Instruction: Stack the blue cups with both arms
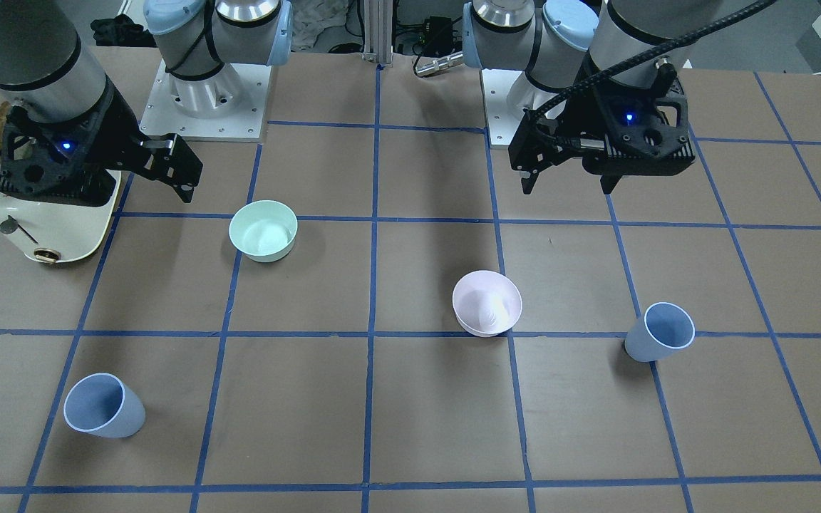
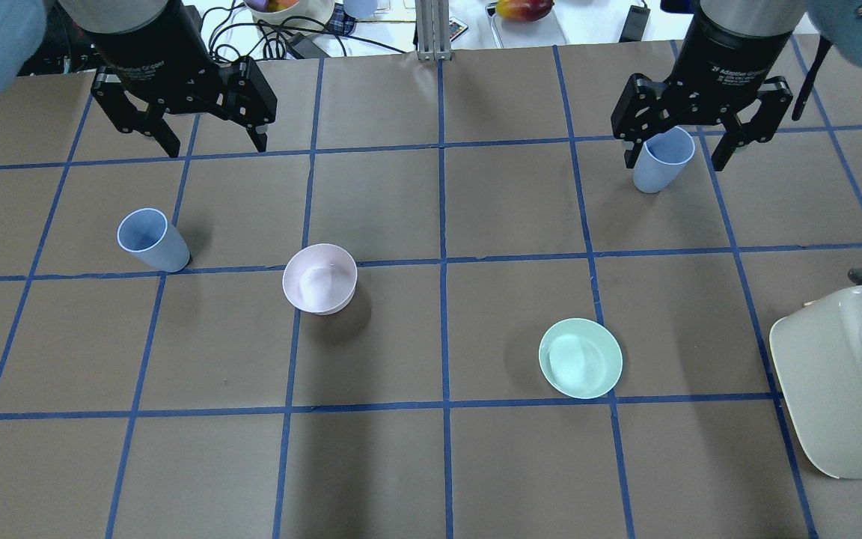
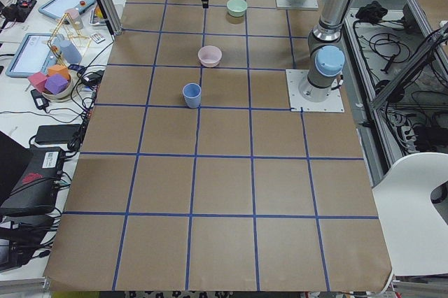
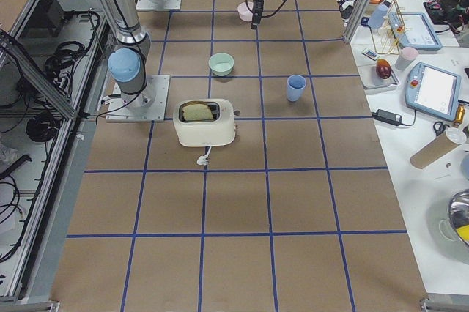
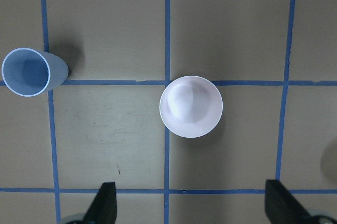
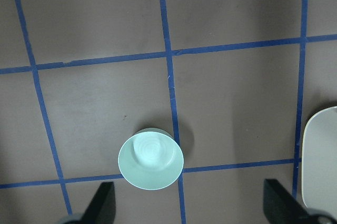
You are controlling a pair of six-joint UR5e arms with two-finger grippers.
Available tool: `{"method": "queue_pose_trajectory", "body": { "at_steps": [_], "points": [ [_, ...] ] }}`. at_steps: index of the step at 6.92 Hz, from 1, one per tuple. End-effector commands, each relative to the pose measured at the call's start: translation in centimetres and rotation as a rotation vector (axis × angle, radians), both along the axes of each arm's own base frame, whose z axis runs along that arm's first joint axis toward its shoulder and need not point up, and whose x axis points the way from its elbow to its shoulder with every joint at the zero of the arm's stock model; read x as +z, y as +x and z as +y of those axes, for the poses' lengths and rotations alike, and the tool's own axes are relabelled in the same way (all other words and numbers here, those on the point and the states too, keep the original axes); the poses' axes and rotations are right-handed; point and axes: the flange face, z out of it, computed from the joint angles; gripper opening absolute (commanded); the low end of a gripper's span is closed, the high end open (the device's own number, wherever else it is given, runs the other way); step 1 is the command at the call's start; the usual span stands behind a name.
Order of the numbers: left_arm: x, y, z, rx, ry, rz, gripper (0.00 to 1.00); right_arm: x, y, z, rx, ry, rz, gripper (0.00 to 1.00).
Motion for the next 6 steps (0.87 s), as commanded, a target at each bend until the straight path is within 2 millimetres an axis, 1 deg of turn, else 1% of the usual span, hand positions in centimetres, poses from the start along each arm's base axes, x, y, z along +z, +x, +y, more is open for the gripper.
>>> {"method": "queue_pose_trajectory", "body": {
  "at_steps": [1,6],
  "points": [
    [-0.01,0.02,0.00,0.000,0.000,-0.002,1.00,-0.15,-0.07,-0.02,0.007,-0.002,0.006,1.00],
    [0.07,0.04,0.06,0.000,-0.001,-0.003,1.00,-0.79,-0.09,-0.06,0.006,0.008,0.008,1.00]
  ]
}}
